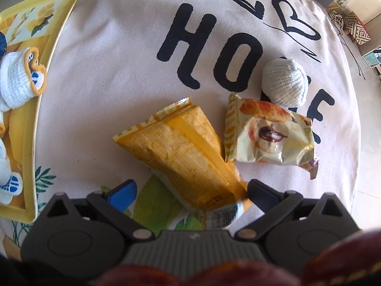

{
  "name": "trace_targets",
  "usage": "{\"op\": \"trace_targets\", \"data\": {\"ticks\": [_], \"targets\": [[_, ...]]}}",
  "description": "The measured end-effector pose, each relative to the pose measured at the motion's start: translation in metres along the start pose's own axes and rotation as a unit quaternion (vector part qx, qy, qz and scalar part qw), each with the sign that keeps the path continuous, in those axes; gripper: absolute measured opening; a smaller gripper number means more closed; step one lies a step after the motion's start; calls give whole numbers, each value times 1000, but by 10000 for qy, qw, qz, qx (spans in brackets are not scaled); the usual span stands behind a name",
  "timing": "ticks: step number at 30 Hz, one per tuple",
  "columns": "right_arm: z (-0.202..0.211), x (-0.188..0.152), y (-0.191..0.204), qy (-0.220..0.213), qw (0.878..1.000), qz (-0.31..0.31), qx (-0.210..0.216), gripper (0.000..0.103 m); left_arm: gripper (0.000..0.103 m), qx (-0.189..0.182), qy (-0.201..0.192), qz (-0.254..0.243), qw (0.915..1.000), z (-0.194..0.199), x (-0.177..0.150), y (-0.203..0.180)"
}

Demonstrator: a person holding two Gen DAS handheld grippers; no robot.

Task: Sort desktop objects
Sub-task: 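Grasp a blue foil packet with the right tool while the left tool grasps a yellow snack bag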

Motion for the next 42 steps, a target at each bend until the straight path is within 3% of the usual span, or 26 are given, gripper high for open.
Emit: {"op": "trace_targets", "data": {"ticks": [4, 9, 13, 17, 20, 22, 26, 32, 38, 42], "targets": [[-17, 3, 11, 249, 9995, 187, -27, 81, 103, 221, -8, -118, 9997, 3, -3, 8], [-39, 3, 26, 445, 9973, 463, -348, 81, 103, 417, 67, -147, 9990, 10, -6, 25], [-47, 6, 28, 390, 9978, 387, -366, 80, 103, 687, -3, -287, 9972, 18, -8, 38], [-45, 12, 22, 152, 9999, -3, -56, 78, 103, 626, 66, -107, 9980, 21, -7, 53], [-45, 17, 5, 7, 9949, -920, 421, 78, 102, 480, 32, 43, 9988, 25, -7, 59], [-47, 19, -2, 97, 9909, -1195, 615, 81, 102, 367, 8, 18, 9993, 27, -5, 59], [-43, 21, 0, 59, 9950, -968, 241, 81, 102, 224, -46, -69, 9997, 29, -6, 53], [-42, 20, -4, 113, 9922, -1148, 467, 82, 102, 294, 9, -141, 9995, 14, -1, 32], [-47, 20, -2, 171, 9926, -1141, 378, 84, 103, 464, 79, -92, 9989, 9, -1, 31], [-50, 22, 0, 85, 9928, -1154, 311, 90, 103, 625, 137, -7, 9980, 0, 1, 33]]}}
Point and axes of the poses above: each gripper's, at about its wrist camera, not at the fingertips, and z roughly against the way its jaws point, y to its left, x to its top, the point moved 2 cm from there along -z, roughly the way its jaws point, and after that the axes turned 9 degrees about y, right-handed, at the moved point
